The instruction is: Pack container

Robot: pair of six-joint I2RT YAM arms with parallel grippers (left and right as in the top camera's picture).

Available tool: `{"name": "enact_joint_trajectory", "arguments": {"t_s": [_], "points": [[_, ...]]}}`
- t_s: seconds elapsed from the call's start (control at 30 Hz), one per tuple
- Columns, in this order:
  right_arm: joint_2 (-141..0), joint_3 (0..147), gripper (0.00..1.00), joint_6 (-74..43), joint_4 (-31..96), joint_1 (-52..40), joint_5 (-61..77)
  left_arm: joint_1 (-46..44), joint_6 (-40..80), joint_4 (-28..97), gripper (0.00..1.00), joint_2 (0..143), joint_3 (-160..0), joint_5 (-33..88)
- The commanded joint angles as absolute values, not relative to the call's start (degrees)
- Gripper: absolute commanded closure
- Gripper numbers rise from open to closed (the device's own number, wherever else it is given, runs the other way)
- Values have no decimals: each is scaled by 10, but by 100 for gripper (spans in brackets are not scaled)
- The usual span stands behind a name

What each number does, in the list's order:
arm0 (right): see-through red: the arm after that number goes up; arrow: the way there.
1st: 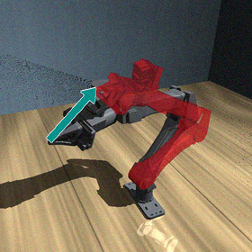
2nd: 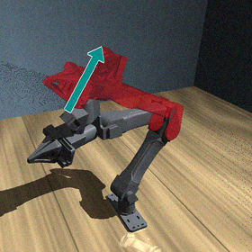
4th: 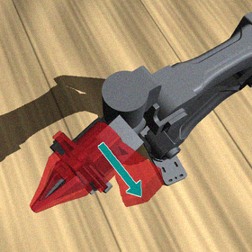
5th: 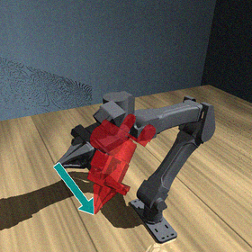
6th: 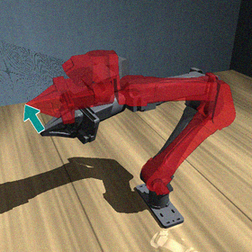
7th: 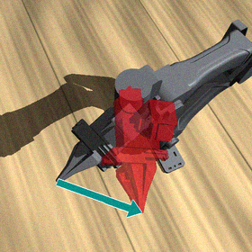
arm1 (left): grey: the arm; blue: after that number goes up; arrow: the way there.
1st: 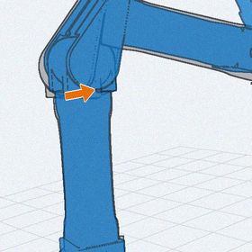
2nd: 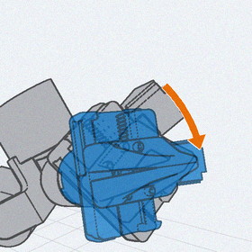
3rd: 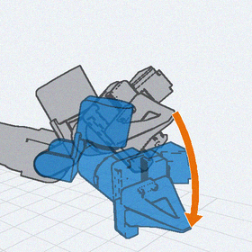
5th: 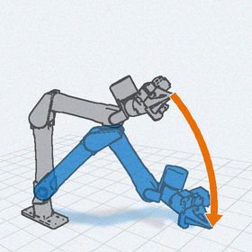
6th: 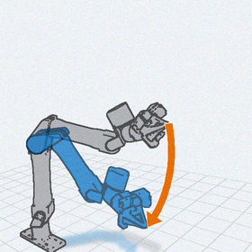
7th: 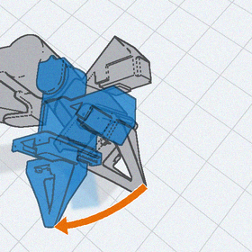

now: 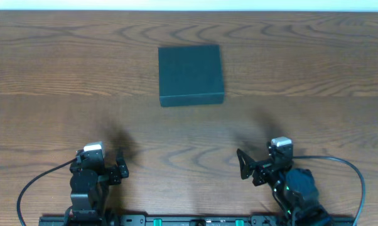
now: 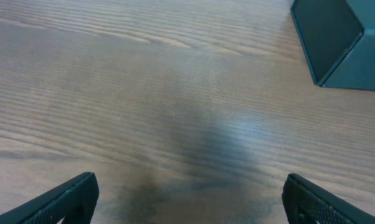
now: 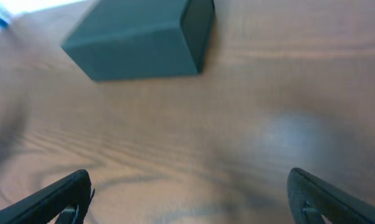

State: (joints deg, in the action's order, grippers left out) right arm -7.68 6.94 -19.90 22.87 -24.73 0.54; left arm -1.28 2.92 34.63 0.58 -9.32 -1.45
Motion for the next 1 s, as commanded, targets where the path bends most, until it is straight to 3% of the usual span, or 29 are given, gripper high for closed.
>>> {"name": "enact_joint_trajectory", "arguments": {"t_s": [0.0, 0.97], "points": [[-40, 67, 1, -197, 229, -252, -5, -13, 23, 346, 5, 2, -88, -10], [-4, 67, 1, -197, 229, -253, 4, -13, 23, 346, 5, 2, -88, -10]]}}
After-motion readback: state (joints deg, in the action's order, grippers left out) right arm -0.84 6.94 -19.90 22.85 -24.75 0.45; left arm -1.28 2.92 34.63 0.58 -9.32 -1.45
